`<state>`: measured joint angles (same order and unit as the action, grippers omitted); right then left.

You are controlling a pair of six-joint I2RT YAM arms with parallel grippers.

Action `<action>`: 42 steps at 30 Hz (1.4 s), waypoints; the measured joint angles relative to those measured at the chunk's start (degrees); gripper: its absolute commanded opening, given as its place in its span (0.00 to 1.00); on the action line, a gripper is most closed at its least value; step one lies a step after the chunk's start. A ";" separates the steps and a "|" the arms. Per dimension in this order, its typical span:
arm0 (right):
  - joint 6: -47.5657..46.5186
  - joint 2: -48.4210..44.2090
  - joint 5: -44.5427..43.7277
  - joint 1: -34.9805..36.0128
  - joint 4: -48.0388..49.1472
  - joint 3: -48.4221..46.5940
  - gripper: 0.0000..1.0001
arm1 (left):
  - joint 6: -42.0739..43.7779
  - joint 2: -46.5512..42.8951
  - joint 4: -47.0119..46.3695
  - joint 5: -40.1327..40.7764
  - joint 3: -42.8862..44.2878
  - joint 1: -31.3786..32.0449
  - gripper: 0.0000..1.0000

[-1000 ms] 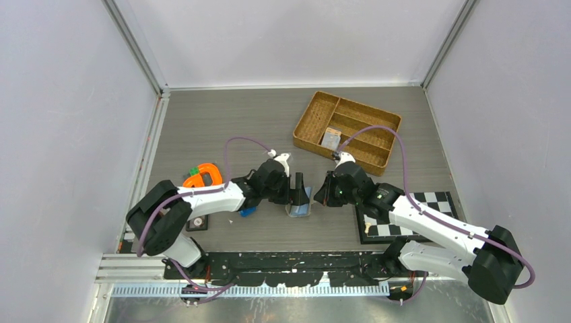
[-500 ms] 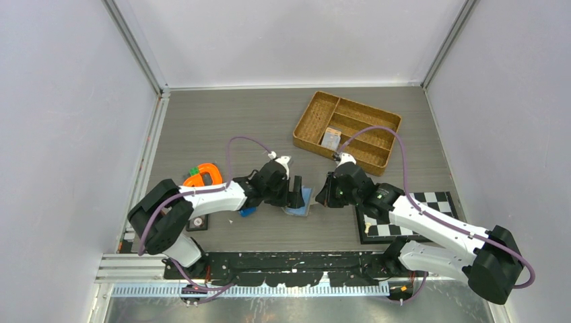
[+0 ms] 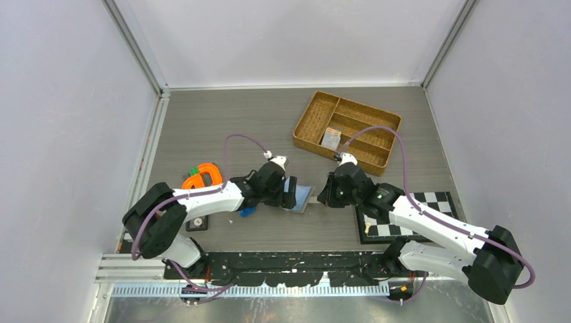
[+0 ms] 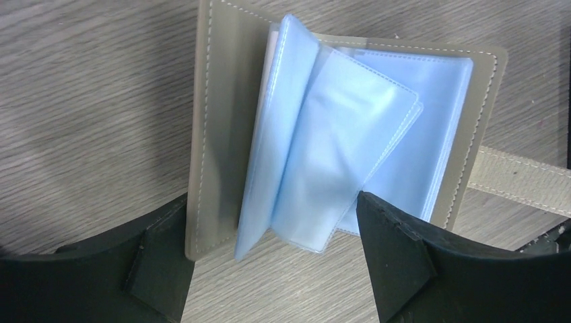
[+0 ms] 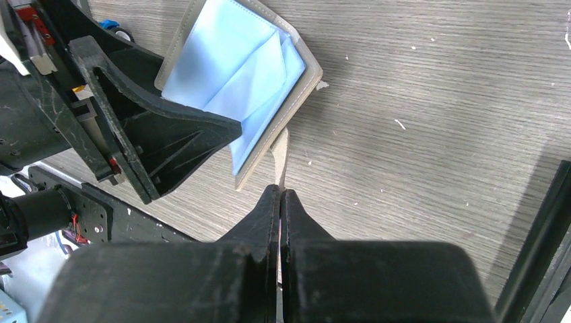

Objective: Put the credit cards into the card holder
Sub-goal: Open the card holder at the center of the board.

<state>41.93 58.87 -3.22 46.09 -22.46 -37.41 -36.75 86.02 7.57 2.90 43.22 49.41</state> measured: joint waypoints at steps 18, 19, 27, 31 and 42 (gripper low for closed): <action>0.04 2.93 -1.25 0.00 -0.52 0.44 0.00 | 6.14 -3.54 5.75 12.39 2.56 -0.22 0.87; 0.04 3.17 -1.25 0.00 -0.55 0.59 0.01 | 6.75 -3.54 5.86 12.90 2.75 -0.52 0.87; 0.11 4.85 -1.70 0.00 -0.74 0.72 0.00 | 9.16 -3.76 6.51 14.71 2.75 -5.90 0.88; 0.26 5.97 -2.19 0.00 -0.74 0.72 0.01 | 10.23 -5.35 6.47 14.25 2.75 -7.58 0.88; 0.55 8.28 -2.56 0.00 -0.74 0.72 0.01 | 12.44 -8.13 2.91 -2.95 3.98 -7.69 0.86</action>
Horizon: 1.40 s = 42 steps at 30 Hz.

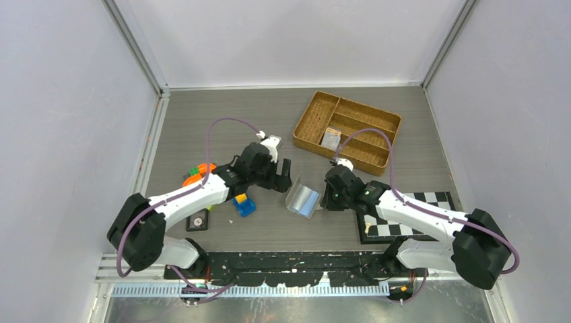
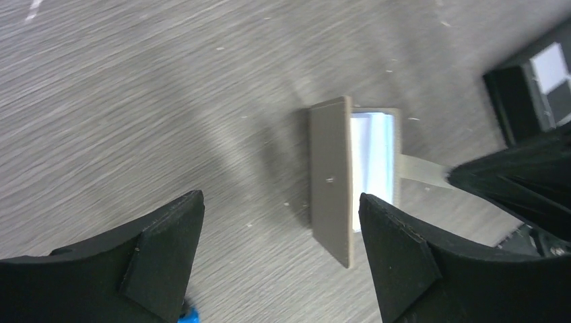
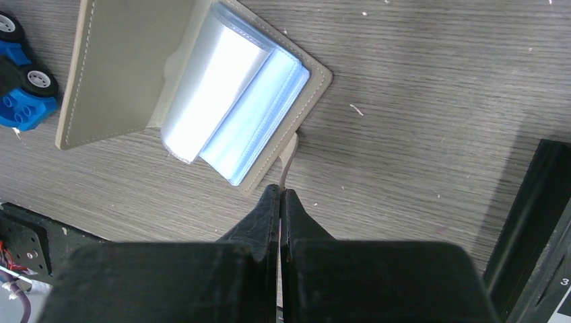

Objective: Put the credit cards into the card holder
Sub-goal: Open the card holder at the center of the board.

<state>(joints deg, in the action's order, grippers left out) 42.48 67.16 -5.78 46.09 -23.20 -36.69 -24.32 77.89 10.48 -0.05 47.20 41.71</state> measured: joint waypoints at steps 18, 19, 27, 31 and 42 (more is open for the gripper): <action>0.59 -5.01 -0.57 0.00 -0.50 -0.63 0.00 | 2.25 9.44 -4.33 -9.84 2.99 4.57 0.97; 0.59 -5.01 -0.57 0.00 -0.55 -0.63 0.00 | 2.27 10.19 -4.31 -9.79 3.41 4.76 0.98; 0.74 -5.01 -0.57 0.00 -0.63 -0.63 0.00 | 2.60 15.45 -2.75 -7.91 7.50 6.25 1.00; 0.81 -5.01 -0.57 0.00 -0.66 -0.63 0.01 | 2.73 16.52 -1.90 -7.45 8.74 6.64 1.00; 1.01 -5.38 -0.57 0.00 -0.68 -0.66 0.01 | 2.73 19.08 -1.88 -7.52 9.60 8.07 1.00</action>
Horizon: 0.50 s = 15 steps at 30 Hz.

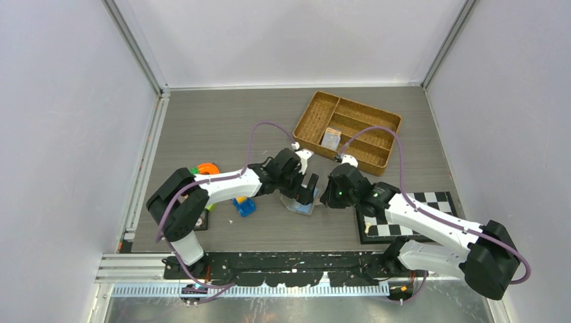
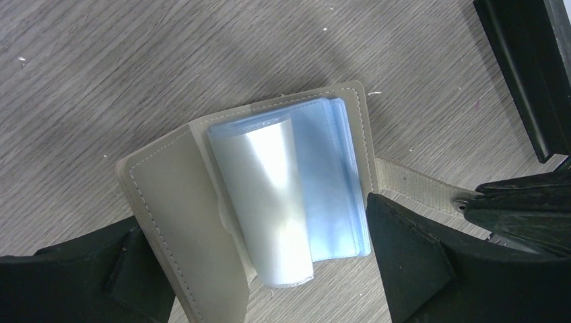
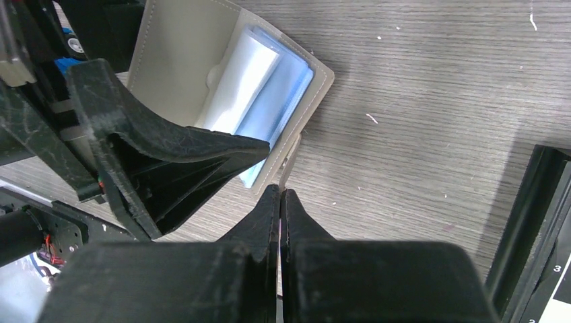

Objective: Put the credit cards into the card holder
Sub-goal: Open the card holder at the center of the board.

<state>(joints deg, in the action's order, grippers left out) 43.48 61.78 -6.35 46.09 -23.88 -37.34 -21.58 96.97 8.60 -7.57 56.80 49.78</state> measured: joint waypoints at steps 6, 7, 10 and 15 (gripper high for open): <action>0.02 -1.18 -0.07 0.00 -0.13 0.02 0.00 | 0.13 0.87 0.13 0.83 0.04 0.00 1.00; 0.02 -1.29 -0.20 0.00 -0.28 0.02 0.00 | 0.26 1.22 0.24 1.11 0.13 0.00 1.00; -0.02 -1.33 -0.66 0.00 -0.83 0.02 0.00 | 0.87 2.03 0.76 1.92 0.37 0.00 1.00; -0.02 -1.57 -1.29 0.00 -1.62 0.00 0.00 | 1.07 2.16 1.99 4.26 0.52 0.04 1.00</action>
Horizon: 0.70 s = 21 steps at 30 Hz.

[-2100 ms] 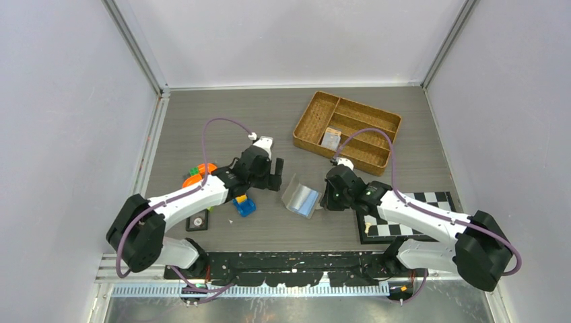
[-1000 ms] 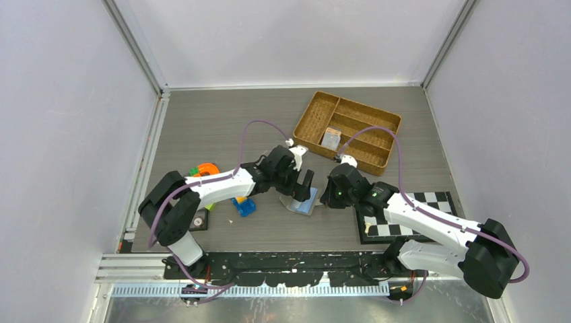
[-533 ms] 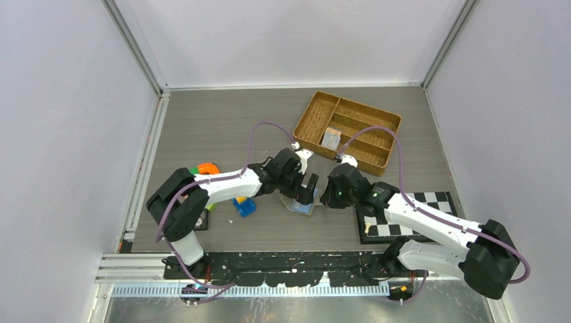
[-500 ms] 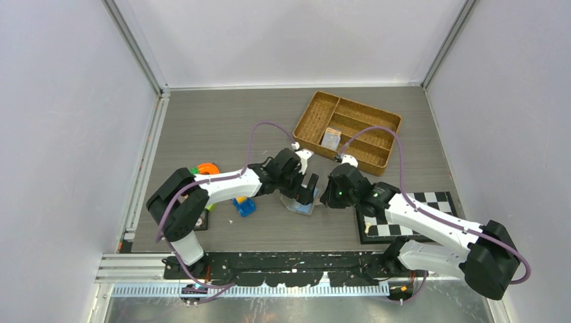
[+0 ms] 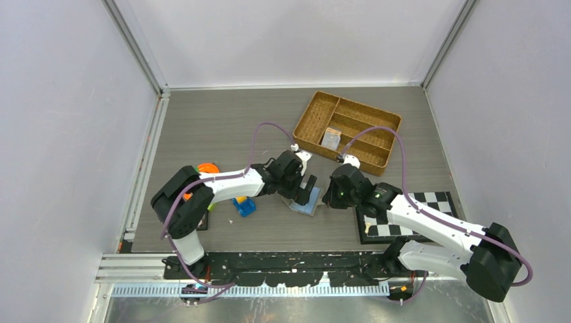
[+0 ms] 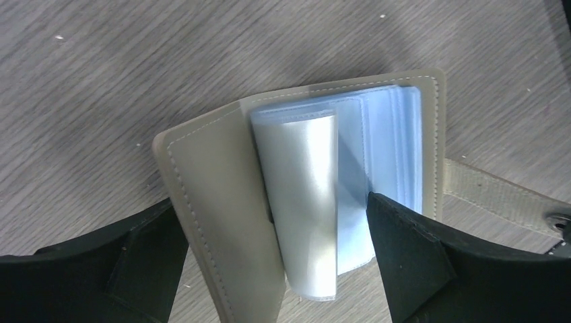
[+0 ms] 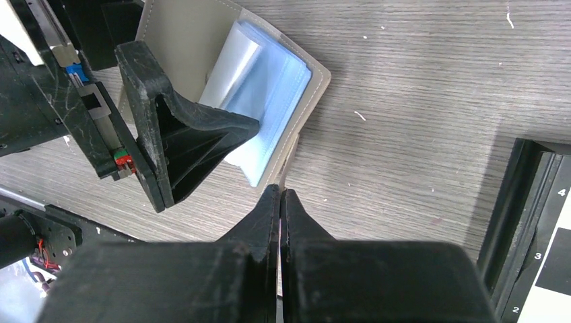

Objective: Put the credit cards into the card holder
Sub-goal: Open the card holder at the center of the board.

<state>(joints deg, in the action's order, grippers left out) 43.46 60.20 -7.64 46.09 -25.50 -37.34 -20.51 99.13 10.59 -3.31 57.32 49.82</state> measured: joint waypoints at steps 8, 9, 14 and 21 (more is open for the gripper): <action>0.00 -0.09 -0.42 0.00 -0.04 0.02 0.00 | 0.00 -0.02 1.11 6.54 0.20 0.04 1.00; 0.00 -0.09 -0.46 0.00 -0.04 0.02 0.01 | 0.00 -0.02 1.31 7.58 0.20 0.04 1.00; 0.00 -0.11 -1.51 0.00 -0.07 0.02 0.01 | 0.00 -0.44 2.45 12.20 0.20 0.04 0.99; 0.61 0.44 -5.16 0.00 0.17 1.20 0.01 | 0.39 -1.90 2.54 14.23 0.17 0.04 0.72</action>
<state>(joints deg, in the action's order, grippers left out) 44.07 60.64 -12.80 46.09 -25.32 -36.14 -20.12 97.23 13.13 10.92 57.49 49.87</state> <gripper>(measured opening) 0.021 0.873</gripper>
